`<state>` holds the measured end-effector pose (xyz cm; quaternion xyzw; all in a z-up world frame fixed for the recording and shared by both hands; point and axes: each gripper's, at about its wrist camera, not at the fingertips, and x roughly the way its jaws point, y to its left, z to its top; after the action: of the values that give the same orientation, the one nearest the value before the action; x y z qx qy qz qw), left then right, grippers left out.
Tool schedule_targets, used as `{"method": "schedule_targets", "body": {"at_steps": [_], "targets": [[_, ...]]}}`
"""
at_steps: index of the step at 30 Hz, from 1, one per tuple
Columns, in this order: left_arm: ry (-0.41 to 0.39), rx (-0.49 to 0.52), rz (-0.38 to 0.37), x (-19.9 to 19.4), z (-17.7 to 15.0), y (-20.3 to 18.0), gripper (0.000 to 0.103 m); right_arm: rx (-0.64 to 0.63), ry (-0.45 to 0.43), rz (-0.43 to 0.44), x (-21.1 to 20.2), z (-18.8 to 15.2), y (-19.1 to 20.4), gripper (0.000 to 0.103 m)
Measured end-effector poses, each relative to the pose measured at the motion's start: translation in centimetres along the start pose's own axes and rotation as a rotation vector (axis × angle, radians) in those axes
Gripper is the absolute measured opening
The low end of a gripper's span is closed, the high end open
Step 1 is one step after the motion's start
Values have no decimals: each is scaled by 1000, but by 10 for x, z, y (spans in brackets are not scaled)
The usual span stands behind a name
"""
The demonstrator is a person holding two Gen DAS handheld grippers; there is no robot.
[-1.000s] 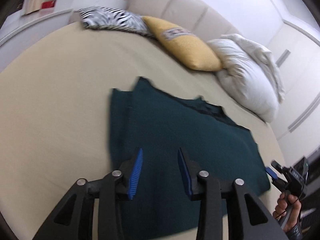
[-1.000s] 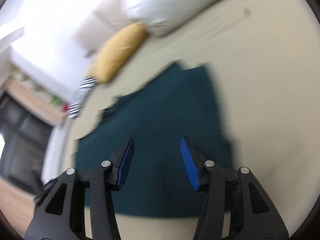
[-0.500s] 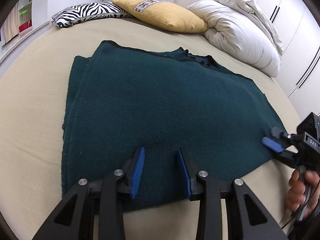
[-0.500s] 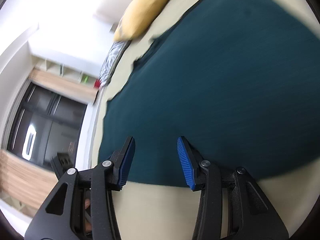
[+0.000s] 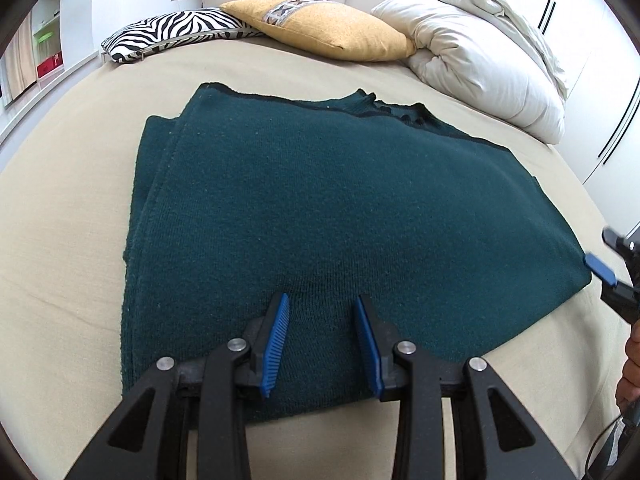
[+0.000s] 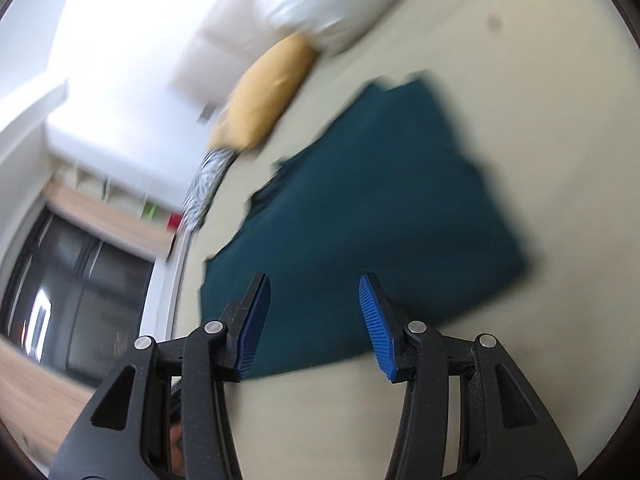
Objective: Fold small clothes
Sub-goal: 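Open both tools and move them over the spread dark green sweater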
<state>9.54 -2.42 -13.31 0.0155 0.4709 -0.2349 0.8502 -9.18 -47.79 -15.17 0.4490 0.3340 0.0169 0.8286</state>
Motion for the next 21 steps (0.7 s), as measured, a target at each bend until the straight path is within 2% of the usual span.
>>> {"method": "schedule_targets", "body": {"at_steps": [3, 6, 8, 10, 13, 17, 18, 19, 20, 21], "targets": [[1, 3, 0, 1, 1, 0, 37, -51, 98, 62, 48, -11, 39, 46], [-1, 11, 2, 1, 0, 0, 37, -102, 174, 52, 86, -21, 59, 46], [-3, 11, -5, 1, 0, 1, 37, -105, 221, 29, 107, -26, 58, 46], [-3, 3, -20, 1, -1, 3, 37, -113, 238, -36, 120, -29, 45, 43], [-4, -19, -53, 0, -1, 8, 37, -99, 215, 0, 116, -31, 38, 43], [3, -128, -155, -14, 0, 28, 37, -140, 154, -95, 86, -25, 42, 46], [-9, -162, -165, -22, -1, 35, 39, -152, 136, -111, 78, -20, 44, 46], [-35, -189, -164, -32, -3, 43, 44, -160, 118, -122, 70, -16, 46, 46], [-69, -213, -151, -44, -4, 53, 53, -165, 107, -120, 61, -13, 46, 46], [-102, -248, -142, -54, -6, 65, 55, -170, 97, -111, 59, -9, 50, 46]]}}
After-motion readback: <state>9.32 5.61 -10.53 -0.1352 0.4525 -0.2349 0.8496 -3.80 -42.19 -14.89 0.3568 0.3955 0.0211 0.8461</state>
